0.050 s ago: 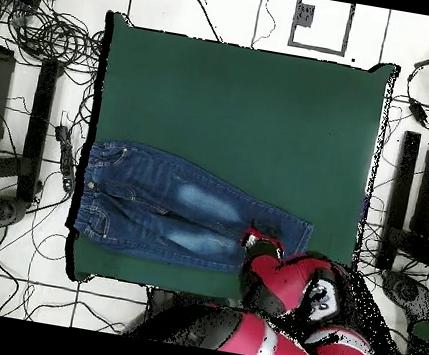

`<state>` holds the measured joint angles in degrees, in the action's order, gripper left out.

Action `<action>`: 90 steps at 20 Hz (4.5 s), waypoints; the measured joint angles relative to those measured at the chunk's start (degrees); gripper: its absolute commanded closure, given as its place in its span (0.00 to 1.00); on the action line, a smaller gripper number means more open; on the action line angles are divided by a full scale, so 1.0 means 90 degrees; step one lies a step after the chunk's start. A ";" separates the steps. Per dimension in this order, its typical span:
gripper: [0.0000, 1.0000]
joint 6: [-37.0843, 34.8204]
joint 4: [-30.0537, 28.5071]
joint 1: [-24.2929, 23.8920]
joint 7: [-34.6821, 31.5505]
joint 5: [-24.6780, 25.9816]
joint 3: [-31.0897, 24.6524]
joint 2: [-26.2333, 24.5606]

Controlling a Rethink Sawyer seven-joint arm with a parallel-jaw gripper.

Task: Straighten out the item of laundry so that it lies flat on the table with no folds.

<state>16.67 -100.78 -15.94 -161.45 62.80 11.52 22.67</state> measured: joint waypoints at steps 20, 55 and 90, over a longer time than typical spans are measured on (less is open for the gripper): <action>0.00 -0.0103 0.0012 -0.0306 0.0000 -0.0057 -0.0210 0.0097; 0.00 -0.2491 -0.0060 -0.0740 0.0001 0.0333 -0.1309 0.1399; 0.00 -0.1909 0.0453 0.0229 0.0001 0.0194 0.0212 0.0628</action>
<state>-0.51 -96.71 -13.88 -161.44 64.54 13.43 28.32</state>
